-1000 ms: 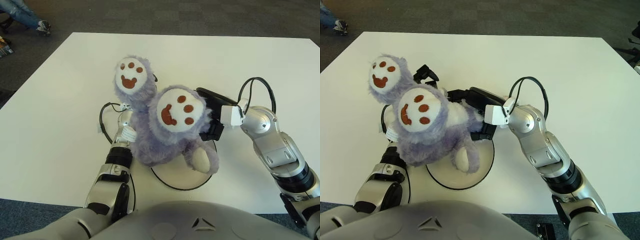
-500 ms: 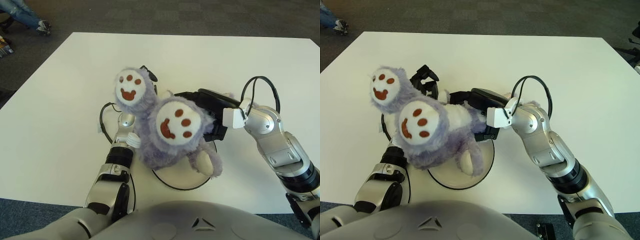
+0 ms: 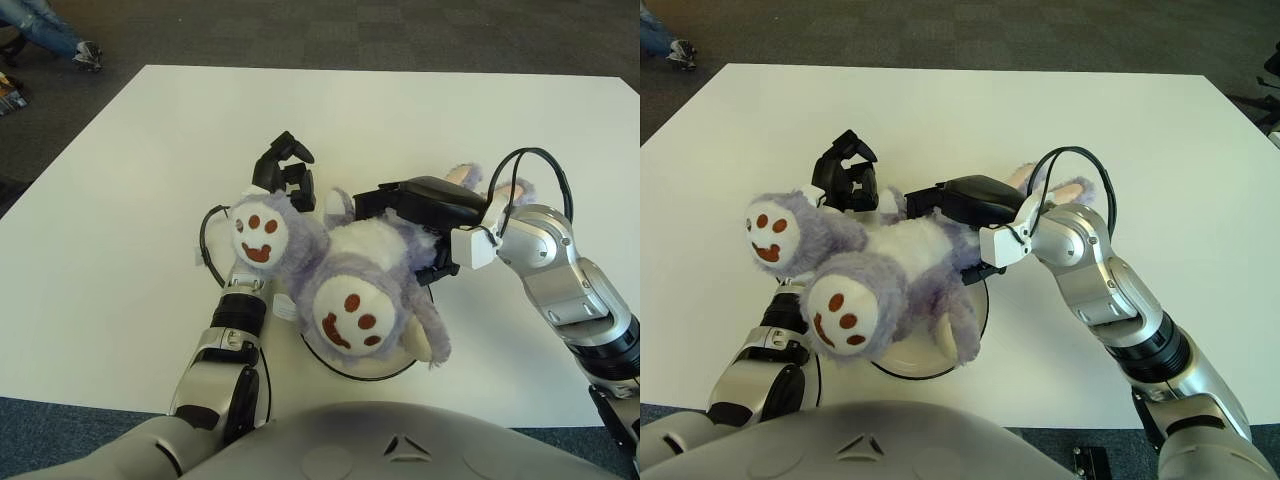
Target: Put the doll into the plate.
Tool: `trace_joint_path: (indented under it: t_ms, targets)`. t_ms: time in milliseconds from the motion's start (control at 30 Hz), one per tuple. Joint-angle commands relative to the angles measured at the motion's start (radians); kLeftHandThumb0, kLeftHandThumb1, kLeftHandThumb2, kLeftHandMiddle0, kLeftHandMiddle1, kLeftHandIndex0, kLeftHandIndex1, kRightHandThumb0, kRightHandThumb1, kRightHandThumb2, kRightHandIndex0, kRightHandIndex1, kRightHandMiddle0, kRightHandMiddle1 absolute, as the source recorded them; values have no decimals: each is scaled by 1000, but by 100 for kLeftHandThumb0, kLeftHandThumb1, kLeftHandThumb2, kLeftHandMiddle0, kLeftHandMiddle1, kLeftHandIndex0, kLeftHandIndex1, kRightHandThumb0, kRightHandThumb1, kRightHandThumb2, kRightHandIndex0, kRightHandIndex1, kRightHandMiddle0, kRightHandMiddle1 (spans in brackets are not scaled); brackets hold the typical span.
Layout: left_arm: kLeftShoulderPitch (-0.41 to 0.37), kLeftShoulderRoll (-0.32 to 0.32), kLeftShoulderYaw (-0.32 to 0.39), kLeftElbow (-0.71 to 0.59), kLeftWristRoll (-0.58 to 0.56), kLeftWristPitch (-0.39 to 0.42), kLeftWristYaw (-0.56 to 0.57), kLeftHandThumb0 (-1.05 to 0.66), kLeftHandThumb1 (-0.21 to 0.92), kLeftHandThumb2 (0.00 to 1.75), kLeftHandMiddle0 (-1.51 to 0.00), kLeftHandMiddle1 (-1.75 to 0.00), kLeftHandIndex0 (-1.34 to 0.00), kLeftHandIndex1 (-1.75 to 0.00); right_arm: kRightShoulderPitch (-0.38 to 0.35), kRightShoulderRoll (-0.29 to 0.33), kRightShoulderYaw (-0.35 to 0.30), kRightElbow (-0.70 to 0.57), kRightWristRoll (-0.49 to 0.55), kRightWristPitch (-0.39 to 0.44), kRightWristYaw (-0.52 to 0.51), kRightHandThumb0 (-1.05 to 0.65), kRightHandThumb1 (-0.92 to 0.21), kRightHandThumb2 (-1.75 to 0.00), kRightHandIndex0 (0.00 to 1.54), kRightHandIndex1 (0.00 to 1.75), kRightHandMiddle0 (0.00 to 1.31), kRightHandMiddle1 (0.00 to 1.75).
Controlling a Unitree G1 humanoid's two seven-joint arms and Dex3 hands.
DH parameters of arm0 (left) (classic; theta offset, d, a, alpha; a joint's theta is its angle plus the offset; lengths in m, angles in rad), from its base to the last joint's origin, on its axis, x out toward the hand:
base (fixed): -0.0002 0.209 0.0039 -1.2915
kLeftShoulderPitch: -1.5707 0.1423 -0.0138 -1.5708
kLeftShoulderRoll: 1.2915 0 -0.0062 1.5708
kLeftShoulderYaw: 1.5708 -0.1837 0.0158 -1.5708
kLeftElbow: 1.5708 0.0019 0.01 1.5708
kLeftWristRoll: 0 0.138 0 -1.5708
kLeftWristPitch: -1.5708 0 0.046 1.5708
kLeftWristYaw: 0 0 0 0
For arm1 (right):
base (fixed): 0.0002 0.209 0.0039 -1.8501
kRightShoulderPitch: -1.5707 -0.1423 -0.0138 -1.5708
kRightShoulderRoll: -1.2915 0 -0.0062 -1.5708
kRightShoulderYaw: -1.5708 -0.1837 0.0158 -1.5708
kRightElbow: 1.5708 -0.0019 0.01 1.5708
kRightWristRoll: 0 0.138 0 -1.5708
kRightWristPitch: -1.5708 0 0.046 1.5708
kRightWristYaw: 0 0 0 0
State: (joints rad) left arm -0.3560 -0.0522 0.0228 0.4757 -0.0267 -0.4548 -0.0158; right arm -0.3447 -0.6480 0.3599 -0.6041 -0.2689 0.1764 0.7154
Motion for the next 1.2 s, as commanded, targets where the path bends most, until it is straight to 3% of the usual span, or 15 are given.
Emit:
trace_joint_path:
  t_ms: [0,100,133,200,367,900,1067,1167]
  targets:
    - [62,-17,-5,33,-1,0,1,-49,29,135,-129,-175,-63,-175,-17,-8,-24,17,9,-43,16,-1,-60,-86,42,175,45,139]
    - [64,-16,-6,30,1,4,2,-49,29,135,-128,-175,-63,-175,-18,-13,-34,34,22,-74,29,-1,-69,-75,35,175,37,143]
    - [64,-16,-6,29,1,5,2,-49,29,135,-128,-175,-63,-175,-18,-14,-36,38,25,-80,34,-11,-65,-77,28,174,30,145]
    - [64,-17,-6,28,0,7,2,-49,29,135,-128,-175,-63,-175,-18,-15,-42,45,31,-91,42,-35,-44,-95,13,171,16,147]
    - [65,-18,-6,27,-1,7,3,-49,29,134,-128,-175,-63,-175,-19,-13,-51,52,39,-99,65,-50,-31,-108,5,157,5,145]
    - [62,-29,3,40,-35,-19,-22,-49,29,135,-127,-175,-64,-175,-4,-2,-88,84,79,-157,70,-58,-27,-107,2,125,0,130]
    - [60,-30,3,49,-32,-38,-17,-49,28,136,-127,-175,-64,-175,0,-2,-97,83,88,-160,70,-59,-27,-106,0,111,0,122]
    - [57,-30,3,58,-28,-52,-14,-49,28,136,-127,-175,-64,-175,2,0,-102,86,94,-171,68,-60,-28,-104,0,94,0,114]
